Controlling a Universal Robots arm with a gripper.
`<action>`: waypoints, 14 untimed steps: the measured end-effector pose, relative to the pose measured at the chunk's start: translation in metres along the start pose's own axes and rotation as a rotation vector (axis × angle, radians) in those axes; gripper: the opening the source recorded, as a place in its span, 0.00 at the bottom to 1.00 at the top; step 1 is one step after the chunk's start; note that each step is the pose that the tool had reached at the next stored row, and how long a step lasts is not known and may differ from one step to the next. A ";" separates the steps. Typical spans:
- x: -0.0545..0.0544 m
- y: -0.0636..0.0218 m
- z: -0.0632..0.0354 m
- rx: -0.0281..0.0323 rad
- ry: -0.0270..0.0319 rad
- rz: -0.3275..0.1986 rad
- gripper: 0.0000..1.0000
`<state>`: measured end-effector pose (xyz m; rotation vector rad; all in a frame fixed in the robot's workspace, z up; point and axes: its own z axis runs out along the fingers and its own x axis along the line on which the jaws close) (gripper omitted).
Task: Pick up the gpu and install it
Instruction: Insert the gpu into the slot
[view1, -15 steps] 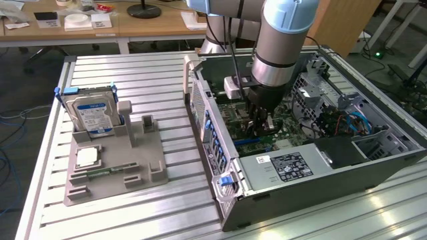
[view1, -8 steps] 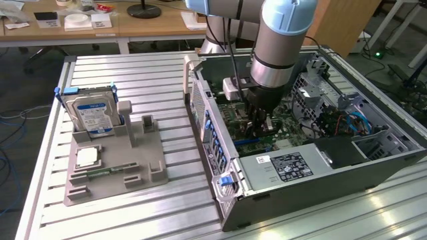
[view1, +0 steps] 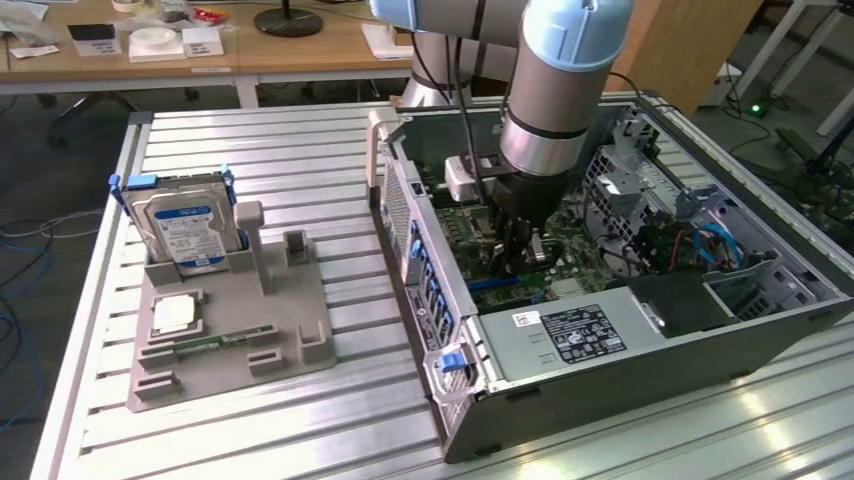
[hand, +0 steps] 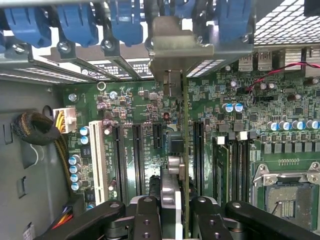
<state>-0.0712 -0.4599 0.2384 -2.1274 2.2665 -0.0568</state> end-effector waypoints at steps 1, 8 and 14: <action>0.000 0.0001 0.0003 0.0001 0.0000 0.000 0.28; 0.000 0.0003 0.0017 0.0001 -0.0002 -0.001 0.28; -0.002 0.0005 0.0027 0.0001 -0.0002 -0.001 0.28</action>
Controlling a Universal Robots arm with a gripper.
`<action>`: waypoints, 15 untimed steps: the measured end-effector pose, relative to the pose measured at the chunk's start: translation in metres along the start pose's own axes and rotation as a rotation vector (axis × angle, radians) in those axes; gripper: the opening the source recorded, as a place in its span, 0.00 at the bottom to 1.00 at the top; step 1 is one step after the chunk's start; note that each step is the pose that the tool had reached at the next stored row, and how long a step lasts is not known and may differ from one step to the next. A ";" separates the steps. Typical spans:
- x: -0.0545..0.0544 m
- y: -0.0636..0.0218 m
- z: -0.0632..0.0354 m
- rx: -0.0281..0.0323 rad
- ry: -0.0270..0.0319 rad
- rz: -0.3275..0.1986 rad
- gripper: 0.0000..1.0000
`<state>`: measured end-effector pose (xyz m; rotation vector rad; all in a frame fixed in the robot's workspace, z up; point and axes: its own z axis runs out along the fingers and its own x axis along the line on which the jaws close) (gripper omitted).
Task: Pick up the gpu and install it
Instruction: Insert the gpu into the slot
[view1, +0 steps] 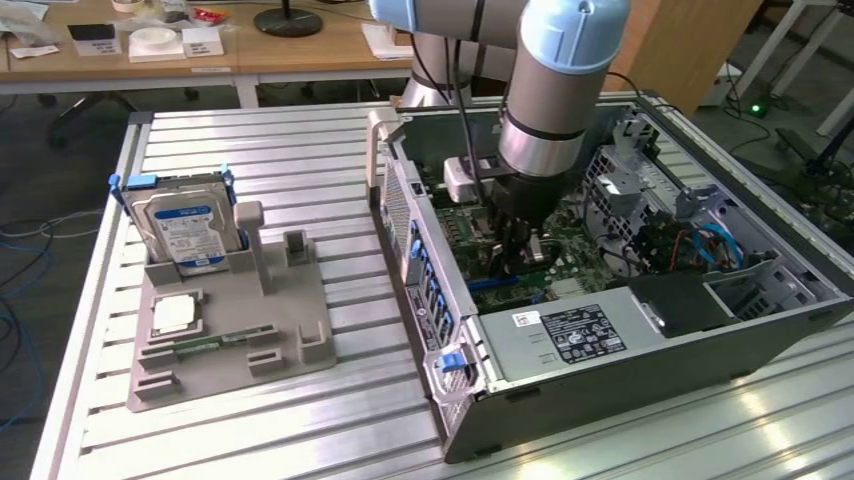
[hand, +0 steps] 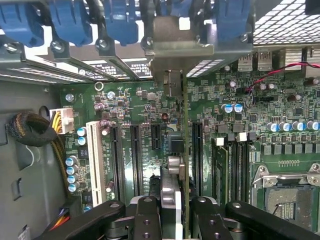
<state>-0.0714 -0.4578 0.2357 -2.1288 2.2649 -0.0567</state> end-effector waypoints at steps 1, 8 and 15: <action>0.000 0.0001 0.0002 0.0000 0.0000 0.000 0.28; -0.001 0.0022 0.0023 -0.0001 0.0002 0.000 0.28; -0.001 0.0026 0.0060 -0.0001 0.0002 0.000 0.28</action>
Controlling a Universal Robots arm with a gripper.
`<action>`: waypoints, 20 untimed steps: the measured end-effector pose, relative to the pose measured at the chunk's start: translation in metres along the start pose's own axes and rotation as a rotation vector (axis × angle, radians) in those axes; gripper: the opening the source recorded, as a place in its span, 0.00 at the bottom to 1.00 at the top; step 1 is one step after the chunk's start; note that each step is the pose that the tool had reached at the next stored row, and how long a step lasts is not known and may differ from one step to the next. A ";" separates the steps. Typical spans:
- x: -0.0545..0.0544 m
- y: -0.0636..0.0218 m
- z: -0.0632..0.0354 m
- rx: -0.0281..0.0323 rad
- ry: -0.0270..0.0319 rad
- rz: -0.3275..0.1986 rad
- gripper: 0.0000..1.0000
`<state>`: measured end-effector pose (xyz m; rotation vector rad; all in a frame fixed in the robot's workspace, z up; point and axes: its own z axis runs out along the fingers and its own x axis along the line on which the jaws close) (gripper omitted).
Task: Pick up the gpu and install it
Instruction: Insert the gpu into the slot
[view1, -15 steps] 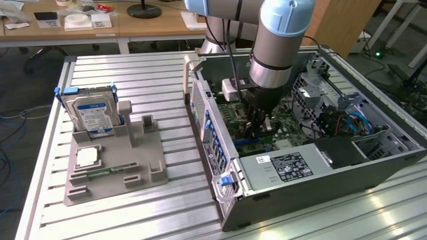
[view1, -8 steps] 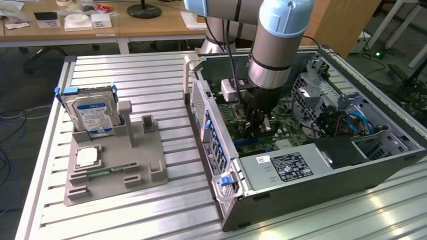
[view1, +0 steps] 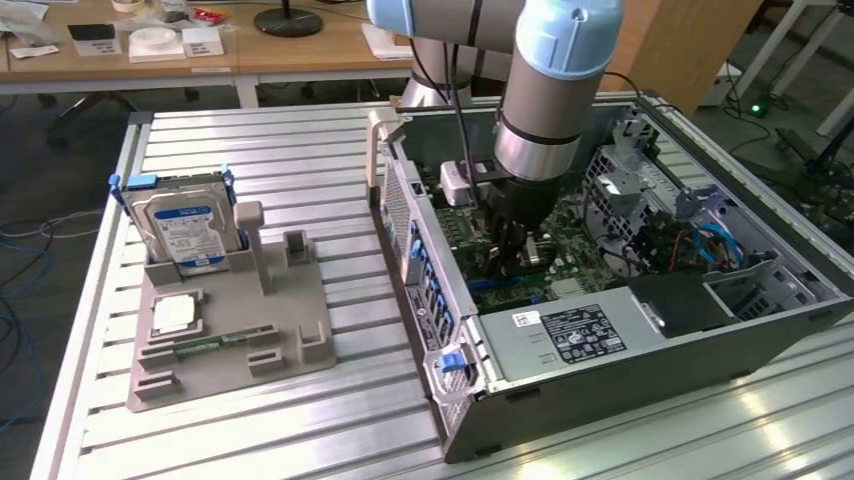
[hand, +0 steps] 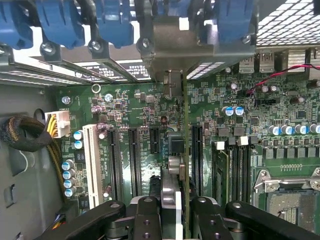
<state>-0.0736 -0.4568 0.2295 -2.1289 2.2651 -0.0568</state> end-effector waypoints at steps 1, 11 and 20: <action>0.000 0.0000 0.0008 0.0000 -0.0001 0.000 0.28; 0.000 0.0005 0.0079 -0.0001 0.0000 0.000 0.28; 0.000 0.0015 0.0083 0.0000 -0.0001 0.000 0.28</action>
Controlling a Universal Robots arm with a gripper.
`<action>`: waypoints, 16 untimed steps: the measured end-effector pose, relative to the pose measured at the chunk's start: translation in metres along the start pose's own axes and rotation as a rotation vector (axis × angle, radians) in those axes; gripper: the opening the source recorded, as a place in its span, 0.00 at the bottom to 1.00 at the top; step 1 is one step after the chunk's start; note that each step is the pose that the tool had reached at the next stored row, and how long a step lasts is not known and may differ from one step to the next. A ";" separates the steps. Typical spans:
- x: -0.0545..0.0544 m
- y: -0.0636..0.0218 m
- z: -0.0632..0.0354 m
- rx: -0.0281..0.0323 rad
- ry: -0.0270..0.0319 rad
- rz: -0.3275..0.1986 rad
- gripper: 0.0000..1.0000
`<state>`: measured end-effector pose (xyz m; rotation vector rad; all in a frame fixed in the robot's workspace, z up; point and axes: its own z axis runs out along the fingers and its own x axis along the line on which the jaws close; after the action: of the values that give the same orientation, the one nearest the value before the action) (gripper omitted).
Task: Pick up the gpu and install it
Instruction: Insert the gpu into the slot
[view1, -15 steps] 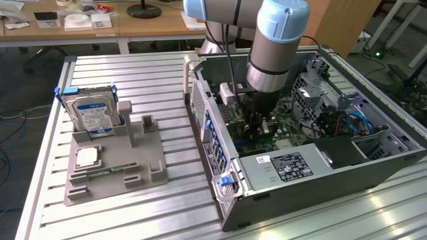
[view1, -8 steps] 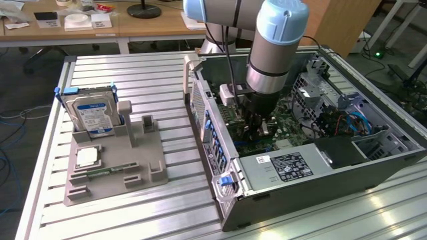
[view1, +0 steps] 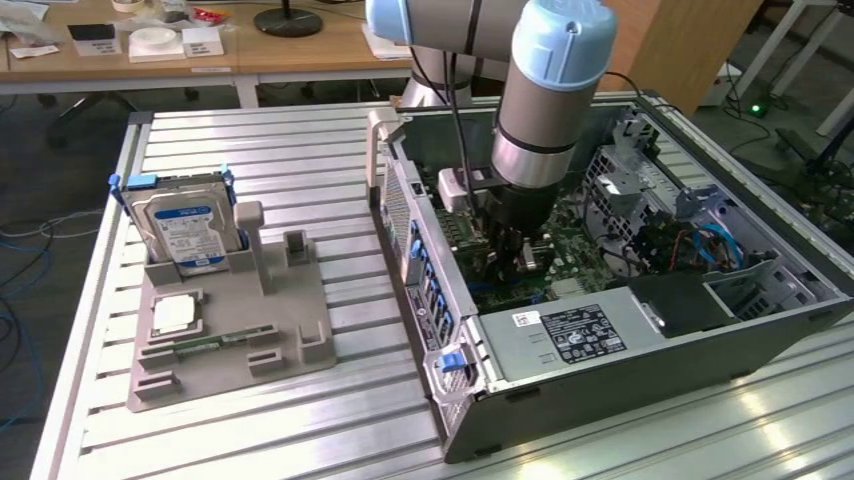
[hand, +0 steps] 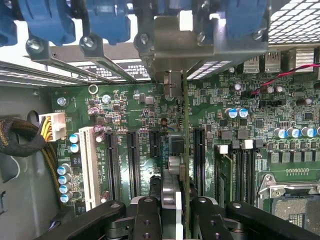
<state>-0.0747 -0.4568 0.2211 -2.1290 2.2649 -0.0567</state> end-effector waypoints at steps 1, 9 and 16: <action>0.000 0.0000 0.0002 0.0000 0.0001 0.000 0.28; 0.000 0.0002 0.0024 0.0000 0.0002 0.000 0.28; 0.000 0.0000 -0.0012 0.0001 -0.0003 0.000 0.28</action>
<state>-0.0748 -0.4567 0.2224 -2.1287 2.2649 -0.0564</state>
